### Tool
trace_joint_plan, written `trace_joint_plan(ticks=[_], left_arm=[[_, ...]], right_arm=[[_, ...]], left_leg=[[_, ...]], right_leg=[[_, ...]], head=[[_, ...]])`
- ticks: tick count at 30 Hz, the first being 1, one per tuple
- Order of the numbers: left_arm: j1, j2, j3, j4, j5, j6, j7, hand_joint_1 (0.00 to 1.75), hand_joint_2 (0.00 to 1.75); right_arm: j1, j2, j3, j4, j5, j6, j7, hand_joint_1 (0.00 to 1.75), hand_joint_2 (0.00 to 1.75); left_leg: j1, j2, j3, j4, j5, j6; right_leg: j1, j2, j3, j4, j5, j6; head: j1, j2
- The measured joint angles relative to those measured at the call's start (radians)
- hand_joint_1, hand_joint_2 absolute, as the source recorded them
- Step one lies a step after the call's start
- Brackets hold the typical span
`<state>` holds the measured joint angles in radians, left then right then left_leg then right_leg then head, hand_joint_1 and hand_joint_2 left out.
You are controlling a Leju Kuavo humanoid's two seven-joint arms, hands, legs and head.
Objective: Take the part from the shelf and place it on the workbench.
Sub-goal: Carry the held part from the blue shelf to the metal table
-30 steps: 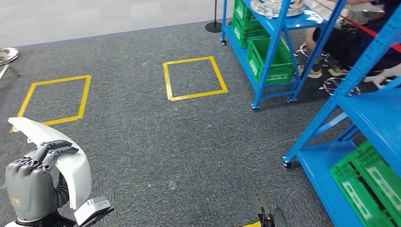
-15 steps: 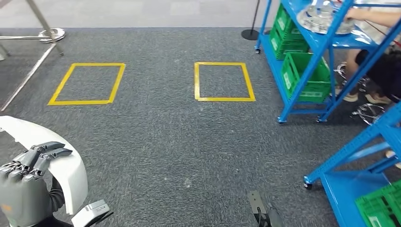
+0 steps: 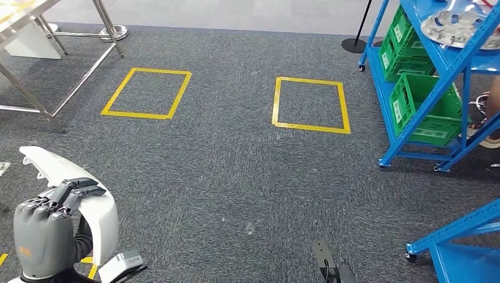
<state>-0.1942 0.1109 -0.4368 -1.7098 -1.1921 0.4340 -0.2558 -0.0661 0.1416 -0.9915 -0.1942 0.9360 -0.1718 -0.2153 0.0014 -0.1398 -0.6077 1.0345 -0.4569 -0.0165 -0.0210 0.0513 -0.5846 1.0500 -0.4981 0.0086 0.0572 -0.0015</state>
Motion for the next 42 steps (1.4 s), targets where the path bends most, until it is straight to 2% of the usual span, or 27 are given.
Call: trace_joint_plan(ticks=[1,4,5,7,8,10,11,13,15,17,19,20,21,22,24,26,28,29,31,33,34,35,36,37,39,41,42], left_arm=[[-0.002,0.001,0.000,0.003,0.007,0.000,-0.007,1.75,1.75],[-0.014,0.001,-0.001,0.019,0.100,0.024,-0.054,1.75,1.75],[-0.018,0.000,-0.001,0.023,0.129,0.027,-0.063,1.75,1.75],[-0.025,0.001,-0.001,0.029,0.161,0.007,-0.064,1.75,1.75],[-0.030,0.001,-0.001,0.031,0.184,-0.007,-0.065,1.75,1.75],[-0.037,0.000,-0.001,0.034,0.229,-0.027,-0.067,1.75,1.75],[-0.038,-0.001,0.000,0.035,0.244,-0.032,-0.067,1.75,1.75],[-0.034,-0.002,0.002,0.036,0.256,-0.031,-0.069,1.75,1.75],[-0.034,-0.005,0.004,0.037,0.256,-0.026,-0.071,1.75,1.75],[-0.035,-0.010,0.004,0.039,0.255,-0.023,-0.071,1.75,1.75],[-0.031,-0.014,0.004,0.044,0.255,-0.022,-0.072,1.75,1.75],[-0.029,-0.015,0.004,0.046,0.254,-0.022,-0.072,1.75,1.75],[-0.028,-0.015,0.004,0.047,0.252,-0.022,-0.072,1.75,1.75],[-0.028,-0.017,0.004,0.048,0.247,-0.021,-0.072,1.75,1.75],[-0.030,-0.021,0.004,0.050,0.234,-0.022,-0.075,1.75,1.75],[-0.037,-0.026,0.004,0.053,0.228,-0.029,-0.081,1.75,1.75],[-0.045,-0.029,0.004,0.059,0.232,-0.039,-0.089,1.75,1.75],[-0.049,-0.030,0.003,0.063,0.236,-0.043,-0.093,1.75,1.75],[-0.061,-0.032,0.003,0.070,0.243,-0.045,-0.100,1.75,1.75],[-0.071,-0.037,0.002,0.077,0.242,-0.037,-0.108,1.75,1.75],[-0.074,-0.040,0.001,0.081,0.240,-0.032,-0.111,1.75,1.75],[-0.076,-0.042,0.001,0.084,0.238,-0.026,-0.112,1.75,1.75],[-0.080,-0.045,0.000,0.088,0.237,-0.018,-0.112,1.75,1.75],[-0.086,-0.048,0.000,0.091,0.239,-0.007,-0.110,1.75,1.75],[-0.102,-0.058,0.000,0.094,0.247,0.023,-0.106,1.75,1.75],[-0.118,-0.069,0.000,0.096,0.256,0.047,-0.104,1.75,1.75],[-0.124,-0.074,0.000,0.099,0.259,0.053,-0.105,1.75,1.75]], right_arm=[[-0.001,0.002,0.000,0.000,0.000,0.000,-0.003,0.00,0.00],[0.002,0.008,0.000,0.000,0.000,0.000,-0.025,0.00,0.00],[0.004,0.008,0.000,0.000,0.001,0.001,-0.030,0.00,0.00],[0.001,0.008,0.000,0.000,0.006,0.004,-0.032,0.00,0.00],[0.000,0.008,0.000,0.000,0.009,0.007,-0.032,0.00,0.00],[-0.002,0.007,0.000,0.000,0.015,0.013,-0.031,0.00,0.00],[-0.002,0.007,0.000,0.000,0.018,0.014,-0.031,0.00,0.00],[-0.004,0.005,0.000,0.000,0.018,0.016,-0.031,0.00,0.00],[-0.005,0.004,0.000,0.000,0.019,0.016,-0.031,0.00,0.00],[-0.004,0.001,0.000,0.000,0.020,0.017,-0.031,0.00,0.00],[0.000,-0.002,0.000,0.000,0.020,0.017,-0.030,0.00,0.00],[0.002,-0.003,0.000,0.000,0.020,0.016,-0.030,0.00,0.00],[0.002,-0.004,0.000,-0.001,0.020,0.016,-0.029,0.00,0.00],[0.002,-0.005,0.000,0.000,0.020,0.016,-0.029,0.00,0.00],[0.002,-0.006,0.000,0.000,0.021,0.015,-0.029,0.00,0.00],[0.000,-0.006,0.000,0.000,0.017,0.013,-0.030,0.00,0.00],[-0.002,-0.006,0.000,0.000,0.012,0.013,-0.033,0.00,0.00],[-0.003,-0.006,-0.001,0.000,0.009,0.014,-0.035,0.00,0.00],[-0.004,-0.006,-0.001,0.000,0.006,0.017,-0.039,0.00,0.00],[-0.001,-0.006,-0.001,0.000,0.004,0.020,-0.040,0.00,0.00],[0.000,-0.006,-0.002,0.000,0.002,0.022,-0.039,0.00,0.00],[0.000,-0.006,-0.002,0.000,0.001,0.023,-0.039,0.00,0.00],[-0.001,-0.006,-0.003,0.000,0.000,0.025,-0.040,0.00,0.00],[-0.003,-0.006,-0.004,0.000,-0.002,0.025,-0.041,0.00,0.00],[-0.005,-0.006,-0.006,0.000,-0.004,0.025,-0.047,0.00,0.00],[-0.007,-0.006,-0.008,0.000,-0.006,0.026,-0.055,0.00,0.00],[-0.008,-0.006,-0.009,0.000,-0.007,0.026,-0.059,0.00,0.00]], left_leg=[[-0.001,0.020,-0.007,0.012,-0.008,-0.005],[-0.001,0.119,-0.113,0.226,-0.102,-0.021],[0.001,0.131,-0.134,0.270,-0.111,-0.022],[-0.001,0.148,-0.082,0.172,-0.049,-0.014],[-0.007,0.172,-0.046,0.103,-0.025,-0.007],[-0.017,0.205,0.002,0.014,-0.003,0.007],[-0.022,0.208,0.005,0.003,-0.007,0.013],[-0.020,0.183,0.006,-0.003,-0.001,0.022],[-0.011,0.161,0.011,-0.014,0.006,0.033],[-0.005,0.139,0.012,-0.019,0.010,0.040],[-0.005,0.113,0.010,-0.016,0.011,0.042],[-0.004,0.099,0.009,-0.014,0.011,0.041],[-0.002,0.085,0.009,-0.011,0.010,0.040],[0.000,0.071,0.008,-0.007,0.008,0.037],[0.003,0.045,0.004,0.004,0.004,0.025],[0.003,0.025,-0.003,0.007,0.005,0.011],[0.004,0.009,-0.009,0.003,0.010,-0.003],[0.003,0.018,-0.013,0.006,0.008,-0.008],[0.001,0.069,-0.042,0.062,-0.028,-0.016],[0.001,0.119,-0.099,0.186,-0.092,-0.021],[0.002,0.127,-0.125,0.243,-0.112,-0.022],[0.002,0.130,-0.138,0.273,-0.116,-0.022],[0.002,0.133,-0.133,0.264,-0.101,-0.021],[0.002,0.138,-0.108,0.219,-0.072,-0.018],[-0.006,0.183,-0.038,0.086,-0.019,-0.004],[-0.016,0.219,0.000,0.014,-0.005,0.011],[-0.020,0.219,0.001,0.007,-0.008,0.016]], right_leg=[[0.000,-0.010,0.003,-0.003,0.002,-0.007],[0.003,-0.076,0.012,-0.011,0.002,-0.032],[0.006,-0.095,0.013,-0.011,0.000,-0.034],[0.009,-0.119,0.020,-0.011,-0.006,-0.033],[0.011,-0.130,0.025,-0.011,-0.009,-0.031],[0.014,-0.149,0.031,-0.011,-0.014,-0.023],[0.014,-0.159,0.033,-0.011,-0.015,-0.018],[0.014,-0.171,0.037,-0.013,-0.019,-0.007],[0.012,-0.131,0.027,0.016,-0.041,0.004],[0.009,-0.072,-0.024,0.122,-0.095,0.011],[0.008,-0.056,-0.090,0.243,-0.136,0.015],[0.007,-0.055,-0.105,0.264,-0.131,0.016],[0.005,-0.053,-0.101,0.243,-0.105,0.018],[0.002,-0.046,-0.076,0.183,-0.065,0.019],[-0.005,-0.010,-0.017,0.050,-0.010,0.023],[-0.005,0.009,0.004,-0.001,-0.002,0.020],[-0.003,-0.010,0.005,-0.004,0.002,0.006],[-0.003,-0.019,0.007,-0.006,0.004,-0.001],[-0.004,-0.040,0.009,-0.010,0.008,-0.015],[-0.001,-0.062,0.009,-0.010,0.007,-0.022],[0.000,-0.075,0.009,-0.010,0.006,-0.023],[0.001,-0.088,0.009,-0.010,0.005,-0.024],[0.002,-0.101,0.010,-0.010,0.004,-0.024],[0.002,-0.113,0.012,-0.010,0.003,-0.024],[0.006,-0.136,0.017,-0.009,-0.001,-0.019],[0.010,-0.157,0.022,-0.009,-0.006,-0.009],[0.011,-0.169,0.024,-0.010,-0.008,-0.004]], head=[[-0.002,0.000],[-0.010,0.000],[-0.010,0.000],[-0.011,0.000],[-0.010,0.000],[-0.010,0.000],[-0.010,0.000],[-0.010,0.000],[-0.009,0.000],[-0.006,0.000],[-0.004,0.000],[-0.004,0.000],[-0.004,0.000],[-0.004,0.000],[-0.003,0.000],[-0.003,0.000],[-0.003,0.000],[-0.003,0.000],[-0.008,0.000],[-0.012,0.000],[-0.012,0.000],[-0.012,0.000],[-0.012,0.000],[-0.012,0.000],[-0.012,0.000],[-0.012,0.000],[-0.011,0.000]])
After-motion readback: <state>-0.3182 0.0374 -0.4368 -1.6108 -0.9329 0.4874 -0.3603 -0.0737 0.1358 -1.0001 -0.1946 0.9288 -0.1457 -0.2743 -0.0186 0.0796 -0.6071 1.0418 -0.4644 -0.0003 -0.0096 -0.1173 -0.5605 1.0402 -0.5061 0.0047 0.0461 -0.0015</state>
